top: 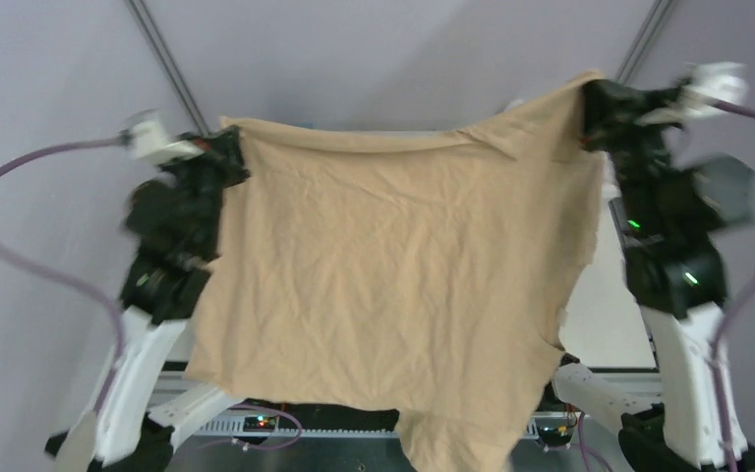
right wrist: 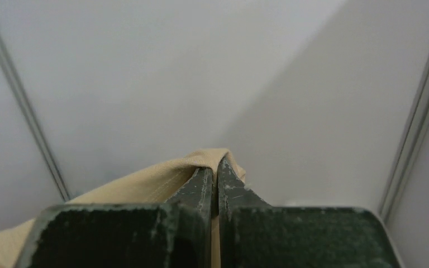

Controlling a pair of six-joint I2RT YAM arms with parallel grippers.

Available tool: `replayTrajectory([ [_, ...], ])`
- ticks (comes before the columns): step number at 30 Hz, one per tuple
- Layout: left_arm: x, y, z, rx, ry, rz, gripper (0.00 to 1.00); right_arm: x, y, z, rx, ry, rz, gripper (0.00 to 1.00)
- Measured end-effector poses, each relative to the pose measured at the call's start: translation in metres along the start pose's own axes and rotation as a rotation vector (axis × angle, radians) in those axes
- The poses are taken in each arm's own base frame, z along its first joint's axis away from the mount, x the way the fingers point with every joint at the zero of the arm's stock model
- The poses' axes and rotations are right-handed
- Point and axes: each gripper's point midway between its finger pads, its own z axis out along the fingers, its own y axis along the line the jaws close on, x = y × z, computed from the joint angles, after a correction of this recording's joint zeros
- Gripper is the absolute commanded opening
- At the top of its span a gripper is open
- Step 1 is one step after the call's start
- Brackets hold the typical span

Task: Fold and stack the t-shirts
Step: Flatten out the tshirt

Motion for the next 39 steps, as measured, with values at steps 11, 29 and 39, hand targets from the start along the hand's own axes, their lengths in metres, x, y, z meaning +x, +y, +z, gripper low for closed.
replayTrajectory([
  [11, 0.360, 0.193, 0.058, -0.600, 0.740, 0.329, 0.99, 0.453, -0.019, 0.031, 0.067, 0.846, 0.049, 0.53],
  [29, 0.385, 0.184, 0.028, -0.537, 0.849, 0.189, 1.00, 0.531, 0.007, -0.021, 0.206, 1.128, 0.293, 0.99],
  [39, 0.401, 0.183, -0.081, -0.509, 0.926, 0.101, 1.00, 0.578, 0.067, -0.102, 0.160, 1.317, 0.501, 1.00],
])
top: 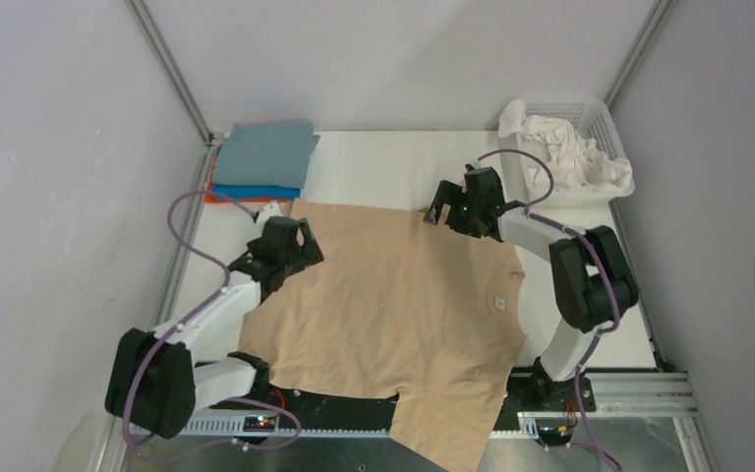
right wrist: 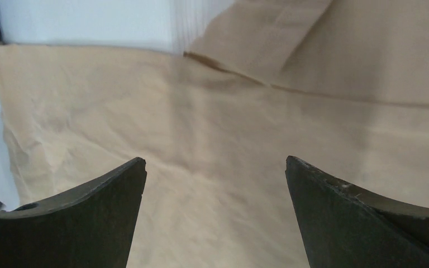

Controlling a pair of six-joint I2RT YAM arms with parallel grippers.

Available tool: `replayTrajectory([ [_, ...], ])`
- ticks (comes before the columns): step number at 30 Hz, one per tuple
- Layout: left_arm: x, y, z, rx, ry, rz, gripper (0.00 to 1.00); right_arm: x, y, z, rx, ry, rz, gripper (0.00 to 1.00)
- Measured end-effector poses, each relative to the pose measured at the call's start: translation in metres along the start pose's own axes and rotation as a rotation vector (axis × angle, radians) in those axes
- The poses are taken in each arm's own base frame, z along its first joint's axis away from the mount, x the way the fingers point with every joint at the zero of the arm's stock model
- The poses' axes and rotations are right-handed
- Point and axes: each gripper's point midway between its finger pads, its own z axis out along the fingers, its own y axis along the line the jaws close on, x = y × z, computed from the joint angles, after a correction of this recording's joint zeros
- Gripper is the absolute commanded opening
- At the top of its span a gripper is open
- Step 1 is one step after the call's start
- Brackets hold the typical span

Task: Fold and stack the t-shirts
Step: Flatten out the tshirt

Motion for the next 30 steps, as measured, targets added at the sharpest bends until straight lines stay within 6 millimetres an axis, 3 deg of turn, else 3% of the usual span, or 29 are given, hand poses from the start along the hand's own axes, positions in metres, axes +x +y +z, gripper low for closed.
replayTrajectory([
  [3, 0.021, 0.017, -0.003, -0.016, 0.016, -0.010, 1.00, -0.002, -0.001, 0.025, -0.037, -0.010, 0.046, 1.00],
  [6, 0.029, 0.026, -0.007, -0.025, 0.006, -0.019, 1.00, -0.005, -0.003, 0.048, -0.063, -0.016, 0.095, 0.99],
  [15, 0.038, 0.041, -0.003, -0.059, -0.015, -0.018, 1.00, -0.059, 0.022, 0.090, -0.135, -0.106, 0.131, 0.99],
  [18, 0.049, 0.047, -0.001, -0.073, 0.003, -0.016, 1.00, -0.088, 0.033, 0.103, -0.138, -0.145, 0.131, 0.99],
  [22, 0.057, 0.052, 0.000, -0.082, 0.016, -0.021, 1.00, -0.141, 0.071, 0.123, -0.215, -0.226, 0.103, 0.99],
  [26, 0.049, 0.048, -0.004, -0.057, -0.012, -0.034, 1.00, -0.163, 0.090, 0.116, -0.212, -0.247, 0.035, 0.99],
  [30, 0.046, 0.043, -0.007, -0.032, -0.024, -0.043, 1.00, -0.140, 0.089, 0.080, -0.133, -0.206, -0.032, 0.99],
])
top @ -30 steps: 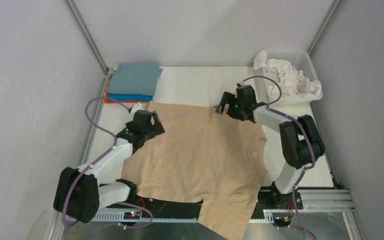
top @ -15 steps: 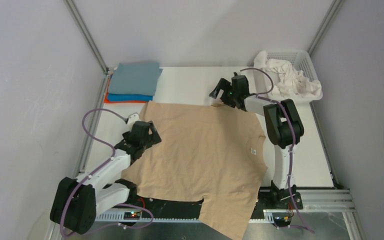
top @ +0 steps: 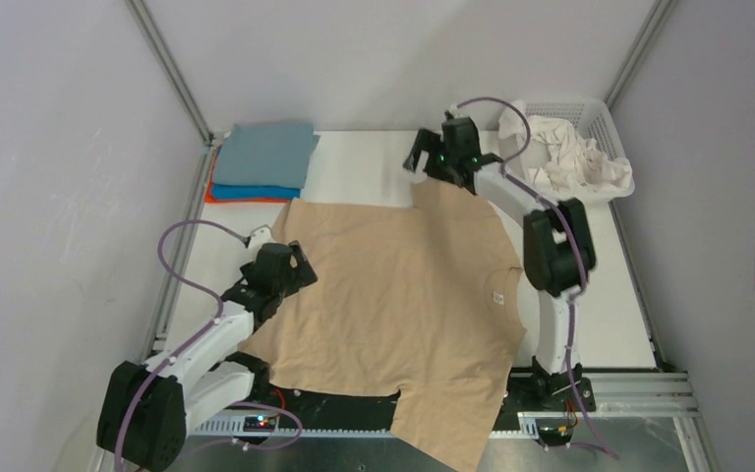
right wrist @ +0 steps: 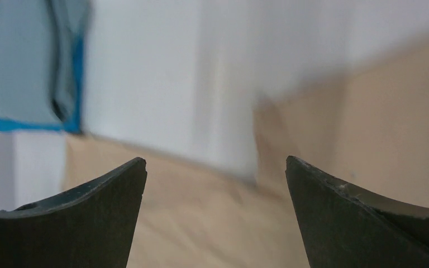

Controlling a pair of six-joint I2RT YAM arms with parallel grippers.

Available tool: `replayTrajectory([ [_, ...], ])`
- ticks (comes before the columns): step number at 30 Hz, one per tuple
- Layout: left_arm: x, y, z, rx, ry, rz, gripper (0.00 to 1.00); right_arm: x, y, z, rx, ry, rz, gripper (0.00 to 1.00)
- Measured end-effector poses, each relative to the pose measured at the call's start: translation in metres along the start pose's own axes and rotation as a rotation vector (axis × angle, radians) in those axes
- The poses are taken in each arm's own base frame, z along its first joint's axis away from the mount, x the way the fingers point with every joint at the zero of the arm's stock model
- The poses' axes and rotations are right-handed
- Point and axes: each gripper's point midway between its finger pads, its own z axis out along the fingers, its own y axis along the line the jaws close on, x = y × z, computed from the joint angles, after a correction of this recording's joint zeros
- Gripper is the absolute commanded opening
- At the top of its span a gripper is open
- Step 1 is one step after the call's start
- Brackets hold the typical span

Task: Fold and stack the t-shirts
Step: Flatten out the tshirt

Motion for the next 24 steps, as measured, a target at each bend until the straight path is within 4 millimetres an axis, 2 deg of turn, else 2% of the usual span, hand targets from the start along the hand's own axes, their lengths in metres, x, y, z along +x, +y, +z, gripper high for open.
replayTrajectory([
  [2, 0.000, -0.003, -0.001, 0.014, 0.006, -0.001, 1.00, 0.027, -0.013, -0.042, 0.076, 0.055, -0.016, 0.99],
  [6, -0.001, -0.014, -0.002, 0.058, 0.027, -0.011, 1.00, 0.102, -0.055, -0.142, 0.222, 0.169, -0.038, 1.00],
  [8, 0.001, -0.016, -0.001, 0.064, 0.049, -0.017, 1.00, 0.137, -0.083, -0.179, 0.300, 0.230, -0.042, 0.99],
  [9, 0.002, -0.017, 0.002, 0.060, 0.064, -0.017, 1.00, 0.151, -0.097, -0.190, 0.338, 0.259, -0.043, 0.99],
  [13, 0.004, -0.021, 0.012, 0.043, 0.118, -0.012, 1.00, 0.199, -0.147, -0.212, 0.480, 0.386, -0.036, 0.99],
  [15, 0.006, -0.025, 0.018, 0.035, 0.143, -0.006, 1.00, 0.206, -0.158, -0.214, 0.514, 0.410, -0.028, 0.99],
  [24, 0.002, -0.037, 0.048, -0.010, 0.205, 0.010, 1.00, 0.179, -0.174, -0.190, 0.564, 0.361, 0.010, 0.99],
])
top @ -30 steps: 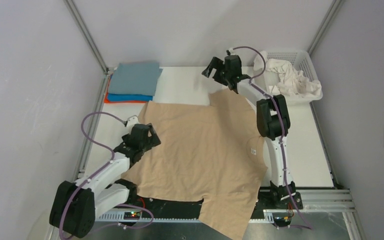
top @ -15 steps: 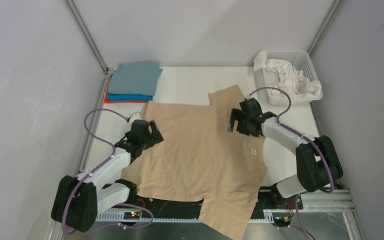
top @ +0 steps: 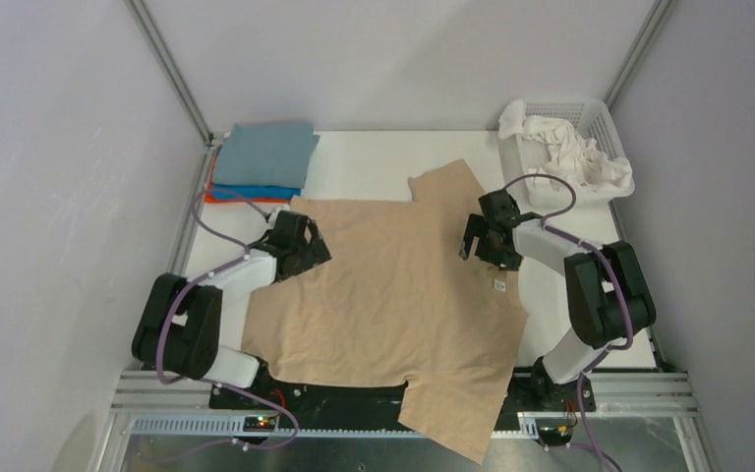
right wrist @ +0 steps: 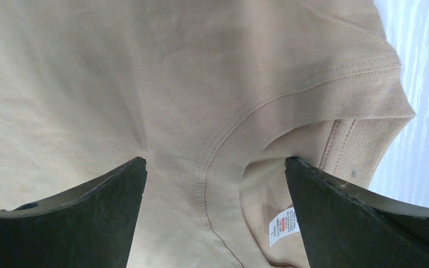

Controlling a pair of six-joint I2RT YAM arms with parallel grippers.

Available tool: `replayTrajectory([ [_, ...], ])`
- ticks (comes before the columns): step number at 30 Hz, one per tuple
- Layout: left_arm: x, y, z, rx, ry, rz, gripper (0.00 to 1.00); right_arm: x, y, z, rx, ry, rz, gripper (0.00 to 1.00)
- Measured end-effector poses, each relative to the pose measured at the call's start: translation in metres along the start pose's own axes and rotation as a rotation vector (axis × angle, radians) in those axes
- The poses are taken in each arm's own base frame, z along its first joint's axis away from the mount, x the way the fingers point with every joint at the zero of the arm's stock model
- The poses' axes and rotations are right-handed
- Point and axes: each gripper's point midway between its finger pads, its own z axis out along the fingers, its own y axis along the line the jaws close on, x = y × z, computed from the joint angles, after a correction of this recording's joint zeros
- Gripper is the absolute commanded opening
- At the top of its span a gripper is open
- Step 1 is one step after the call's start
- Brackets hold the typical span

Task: Fold and stack the t-shirts
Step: Flatten out the tshirt

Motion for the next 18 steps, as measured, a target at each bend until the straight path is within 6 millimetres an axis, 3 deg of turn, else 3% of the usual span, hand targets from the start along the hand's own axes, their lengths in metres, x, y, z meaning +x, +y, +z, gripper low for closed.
replayTrajectory([
  [7, -0.022, -0.022, 0.021, -0.005, 0.005, 0.004, 1.00, -0.031, -0.005, 0.011, 0.013, -0.009, 0.052, 0.99],
  [11, -0.037, -0.039, 0.035, 0.009, 0.008, 0.009, 1.00, -0.055, -0.010, 0.022, 0.032, -0.013, 0.074, 0.95],
  [18, -0.058, -0.053, 0.050, 0.022, -0.002, 0.005, 1.00, -0.099, -0.005, 0.040, 0.037, -0.039, 0.094, 0.98],
])
